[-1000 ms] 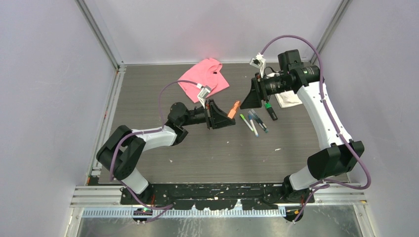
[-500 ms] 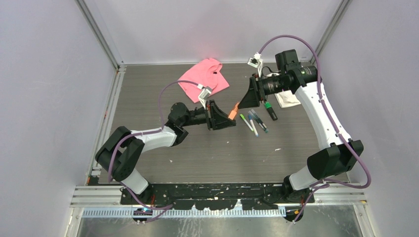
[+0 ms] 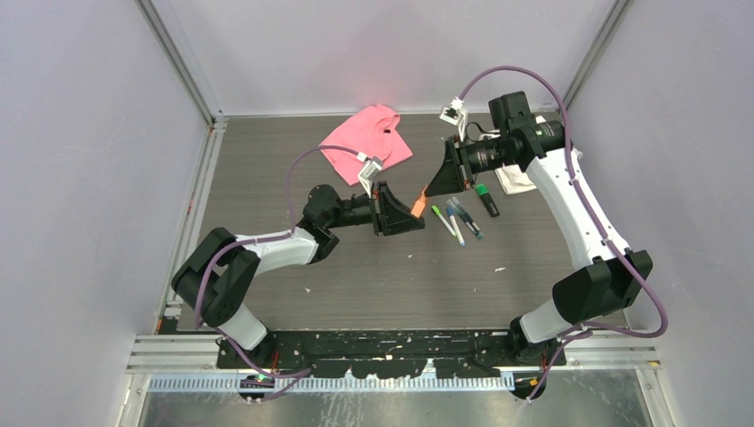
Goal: Insert the pens into the pen caps
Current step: Press the pen cap onto the pen, then place the pen at the center of the board.
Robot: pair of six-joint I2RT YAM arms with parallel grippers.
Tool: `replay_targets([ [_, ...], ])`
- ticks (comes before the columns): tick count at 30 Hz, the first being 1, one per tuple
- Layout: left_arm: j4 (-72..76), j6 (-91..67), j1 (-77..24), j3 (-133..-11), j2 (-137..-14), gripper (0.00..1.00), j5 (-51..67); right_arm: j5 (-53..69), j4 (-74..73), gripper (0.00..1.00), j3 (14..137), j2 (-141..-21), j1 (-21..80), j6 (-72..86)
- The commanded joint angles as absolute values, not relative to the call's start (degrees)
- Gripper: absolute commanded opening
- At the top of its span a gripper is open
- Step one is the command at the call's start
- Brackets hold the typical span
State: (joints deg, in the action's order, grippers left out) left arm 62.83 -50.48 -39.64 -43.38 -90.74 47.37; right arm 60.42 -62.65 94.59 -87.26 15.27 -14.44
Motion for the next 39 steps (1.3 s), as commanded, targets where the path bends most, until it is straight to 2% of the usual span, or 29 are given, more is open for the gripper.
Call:
replay_targets([
  [1, 65.0, -48.9, -39.9, -44.7, -88.0, 0.0, 44.8, 60.7, -65.1, 0.01, 94.1, -87.1, 17.3, -16.0],
  [11, 66.0, -47.5, -36.6, -45.1, -85.6, 0.0, 38.3, 57.2, -67.4, 0.01, 82.6, -86.1, 23.0, -20.7],
  [24, 77.5, -56.4, -32.4, -49.7, -88.9, 0.0, 37.6, 56.0, -66.7, 0.01, 74.1, -87.5, 26.4, -20.6],
  [32, 66.4, -49.2, -34.1, -48.3, -88.1, 0.01, 43.5, 61.1, -65.1, 0.02, 77.9, -89.7, 22.4, -18.1],
  [33, 65.5, -48.9, -34.2, -47.8, -88.3, 0.01, 44.6, 61.8, -65.9, 0.09, 78.9, -90.0, 21.4, -18.7],
  [36, 65.0, -49.2, -34.2, -43.8, -89.3, 0.0, 46.3, 62.2, -70.3, 0.52, 82.6, -90.8, 17.7, -23.3],
  [37, 65.0, -49.0, -34.3, -42.2, -89.5, 0.01, 46.2, 62.8, -71.0, 0.59, 83.7, -90.8, 15.5, -24.2],
  [39, 65.1, -48.4, -34.4, -38.7, -89.8, 0.01, 45.0, 64.3, -71.5, 0.66, 85.2, -90.4, 12.5, -24.8],
])
